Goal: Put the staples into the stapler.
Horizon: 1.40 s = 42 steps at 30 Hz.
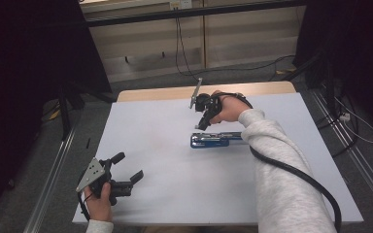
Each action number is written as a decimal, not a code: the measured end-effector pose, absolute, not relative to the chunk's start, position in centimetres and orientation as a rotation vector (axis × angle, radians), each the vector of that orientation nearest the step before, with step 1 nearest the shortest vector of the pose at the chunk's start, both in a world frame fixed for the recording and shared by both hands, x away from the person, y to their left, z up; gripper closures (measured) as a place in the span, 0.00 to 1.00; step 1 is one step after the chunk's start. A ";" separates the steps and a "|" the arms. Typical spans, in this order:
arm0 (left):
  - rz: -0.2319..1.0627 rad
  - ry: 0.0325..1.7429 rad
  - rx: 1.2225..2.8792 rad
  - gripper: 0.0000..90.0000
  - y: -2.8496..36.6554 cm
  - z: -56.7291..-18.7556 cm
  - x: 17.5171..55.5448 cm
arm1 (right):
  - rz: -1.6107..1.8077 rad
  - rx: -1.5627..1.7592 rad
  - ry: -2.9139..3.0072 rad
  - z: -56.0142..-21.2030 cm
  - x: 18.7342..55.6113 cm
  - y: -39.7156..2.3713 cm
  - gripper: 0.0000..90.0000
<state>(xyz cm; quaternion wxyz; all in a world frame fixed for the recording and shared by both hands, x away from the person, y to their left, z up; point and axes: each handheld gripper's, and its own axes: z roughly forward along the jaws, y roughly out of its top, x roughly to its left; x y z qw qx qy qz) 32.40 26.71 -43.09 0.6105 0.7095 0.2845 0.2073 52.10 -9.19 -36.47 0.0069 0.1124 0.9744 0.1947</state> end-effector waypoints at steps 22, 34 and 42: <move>0.468 0.662 1.635 0.02 26.6 -43.1 32.4 | 0.620 0.333 3.055 -36.8 52.2 -7.9 0.87; 0.466 0.657 1.639 0.02 26.6 -43.1 32.4 | 0.649 0.338 3.056 -37.9 52.1 -8.2 0.87; 0.471 0.654 1.641 0.02 26.6 -43.1 32.4 | 0.647 0.344 3.057 -38.3 52.0 -8.2 0.87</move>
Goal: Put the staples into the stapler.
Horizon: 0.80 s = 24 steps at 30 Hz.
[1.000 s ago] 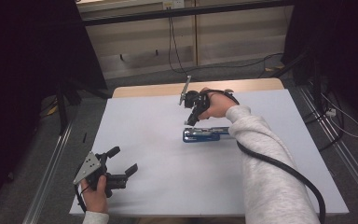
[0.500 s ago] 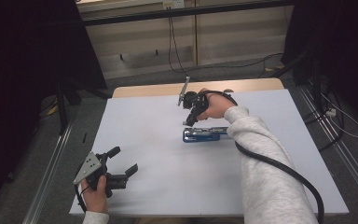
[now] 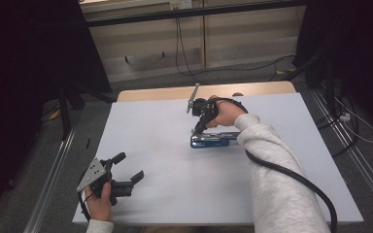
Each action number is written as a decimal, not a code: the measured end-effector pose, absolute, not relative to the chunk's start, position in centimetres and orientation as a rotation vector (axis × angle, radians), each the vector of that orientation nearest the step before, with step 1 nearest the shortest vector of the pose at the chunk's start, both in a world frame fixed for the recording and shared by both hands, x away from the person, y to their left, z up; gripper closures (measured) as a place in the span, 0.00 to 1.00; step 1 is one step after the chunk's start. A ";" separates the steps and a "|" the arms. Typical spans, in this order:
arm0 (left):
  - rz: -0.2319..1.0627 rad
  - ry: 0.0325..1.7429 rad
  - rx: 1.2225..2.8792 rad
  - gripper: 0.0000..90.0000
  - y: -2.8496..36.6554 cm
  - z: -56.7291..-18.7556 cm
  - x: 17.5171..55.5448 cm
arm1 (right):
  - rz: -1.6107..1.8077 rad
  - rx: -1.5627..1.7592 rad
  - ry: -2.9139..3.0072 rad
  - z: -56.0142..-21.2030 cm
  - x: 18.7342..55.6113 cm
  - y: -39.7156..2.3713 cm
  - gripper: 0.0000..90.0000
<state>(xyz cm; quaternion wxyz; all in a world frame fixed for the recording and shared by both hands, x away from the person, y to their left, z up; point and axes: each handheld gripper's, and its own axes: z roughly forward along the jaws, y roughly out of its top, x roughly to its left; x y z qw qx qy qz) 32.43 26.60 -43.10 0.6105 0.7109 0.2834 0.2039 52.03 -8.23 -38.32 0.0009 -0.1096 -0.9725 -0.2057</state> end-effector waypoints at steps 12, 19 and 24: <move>0.462 0.661 1.633 0.02 26.5 -43.1 32.4 | -0.634 -0.330 -3.056 -38.9 51.9 -8.1 0.87; 0.463 0.660 1.636 0.02 26.5 -43.1 32.3 | -0.626 -0.329 -3.054 -39.1 51.9 -8.3 0.87; 0.462 0.660 1.636 0.02 26.5 -43.1 32.4 | -0.624 -0.325 -3.056 -39.2 51.9 -8.4 0.87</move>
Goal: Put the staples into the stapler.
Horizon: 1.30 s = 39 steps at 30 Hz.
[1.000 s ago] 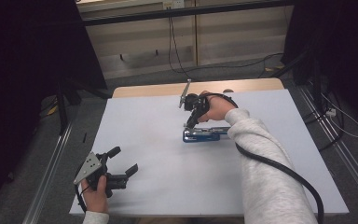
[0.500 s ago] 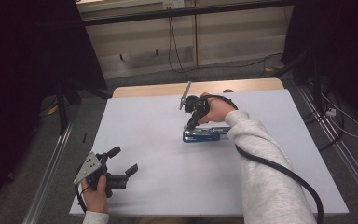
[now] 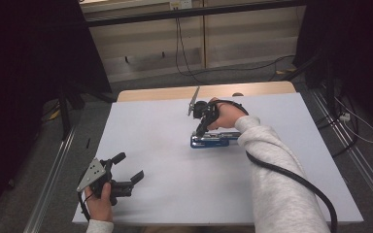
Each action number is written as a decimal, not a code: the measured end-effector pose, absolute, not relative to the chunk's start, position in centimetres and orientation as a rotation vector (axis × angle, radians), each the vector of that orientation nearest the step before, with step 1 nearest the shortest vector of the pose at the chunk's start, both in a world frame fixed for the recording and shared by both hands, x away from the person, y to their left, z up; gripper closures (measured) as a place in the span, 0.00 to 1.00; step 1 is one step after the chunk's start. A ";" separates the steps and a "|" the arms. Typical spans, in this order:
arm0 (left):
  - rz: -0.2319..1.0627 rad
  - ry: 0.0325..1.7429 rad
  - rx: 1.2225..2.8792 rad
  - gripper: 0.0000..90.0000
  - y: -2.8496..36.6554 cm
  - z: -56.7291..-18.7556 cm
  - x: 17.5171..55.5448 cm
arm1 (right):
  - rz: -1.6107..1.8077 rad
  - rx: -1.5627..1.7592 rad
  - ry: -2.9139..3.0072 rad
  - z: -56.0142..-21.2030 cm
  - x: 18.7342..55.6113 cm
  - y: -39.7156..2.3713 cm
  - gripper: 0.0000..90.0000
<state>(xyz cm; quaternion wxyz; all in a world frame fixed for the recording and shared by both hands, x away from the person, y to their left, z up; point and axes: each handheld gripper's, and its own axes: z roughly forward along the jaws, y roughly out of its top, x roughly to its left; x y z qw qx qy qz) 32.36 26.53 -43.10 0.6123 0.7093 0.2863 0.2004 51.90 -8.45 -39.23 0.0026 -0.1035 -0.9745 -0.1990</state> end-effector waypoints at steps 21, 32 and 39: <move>0.466 0.651 1.644 0.02 26.5 -43.1 32.4 | -0.619 -0.323 -3.061 -39.4 51.8 -8.4 0.87; 0.463 0.657 1.643 0.02 26.5 -43.1 32.4 | -0.611 -0.309 -3.058 -39.5 51.8 -8.3 0.87; 0.454 0.651 1.642 0.02 26.5 -43.1 32.4 | -0.631 -0.328 -3.061 -39.6 51.8 -8.3 0.80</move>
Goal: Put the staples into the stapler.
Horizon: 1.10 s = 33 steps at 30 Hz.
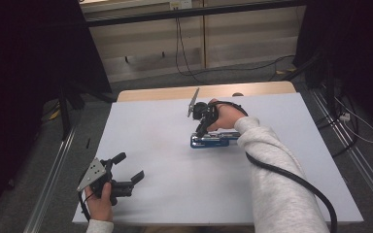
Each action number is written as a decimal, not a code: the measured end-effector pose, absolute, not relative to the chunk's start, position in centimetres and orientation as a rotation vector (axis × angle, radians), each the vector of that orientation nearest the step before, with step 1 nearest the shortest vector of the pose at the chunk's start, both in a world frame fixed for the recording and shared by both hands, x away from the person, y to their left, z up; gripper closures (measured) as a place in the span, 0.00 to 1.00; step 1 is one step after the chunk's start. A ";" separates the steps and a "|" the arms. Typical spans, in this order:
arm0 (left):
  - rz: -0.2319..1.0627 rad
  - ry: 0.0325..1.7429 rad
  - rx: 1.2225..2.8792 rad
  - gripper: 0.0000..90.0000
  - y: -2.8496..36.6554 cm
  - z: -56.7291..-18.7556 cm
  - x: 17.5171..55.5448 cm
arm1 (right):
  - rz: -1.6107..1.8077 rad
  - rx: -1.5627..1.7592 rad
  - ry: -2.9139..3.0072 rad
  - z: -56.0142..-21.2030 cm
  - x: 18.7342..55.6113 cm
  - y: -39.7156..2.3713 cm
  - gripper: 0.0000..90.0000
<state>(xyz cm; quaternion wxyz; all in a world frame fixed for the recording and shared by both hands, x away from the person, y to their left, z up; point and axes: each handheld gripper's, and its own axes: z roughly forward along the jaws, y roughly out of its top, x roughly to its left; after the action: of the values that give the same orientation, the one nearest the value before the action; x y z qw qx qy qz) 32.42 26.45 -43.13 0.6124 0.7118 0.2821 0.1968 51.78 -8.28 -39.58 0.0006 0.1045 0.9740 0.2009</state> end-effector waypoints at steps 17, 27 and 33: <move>0.450 0.652 1.654 0.02 26.0 -43.1 32.6 | 0.877 0.514 2.931 -38.5 51.0 -12.1 0.54; 0.403 0.655 1.674 0.02 25.1 -43.1 33.2 | 0.984 0.637 2.818 -38.5 49.8 -15.6 0.41; 0.385 0.649 1.700 0.02 24.5 -43.0 33.6 | 1.006 0.760 2.743 -38.8 48.7 -18.3 0.23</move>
<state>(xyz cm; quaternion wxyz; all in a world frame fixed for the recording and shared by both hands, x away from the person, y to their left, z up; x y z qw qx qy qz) 33.65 24.49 -43.01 0.5978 0.7328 0.2796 0.1658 48.66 -18.33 -38.81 0.0612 0.2511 0.9070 0.3326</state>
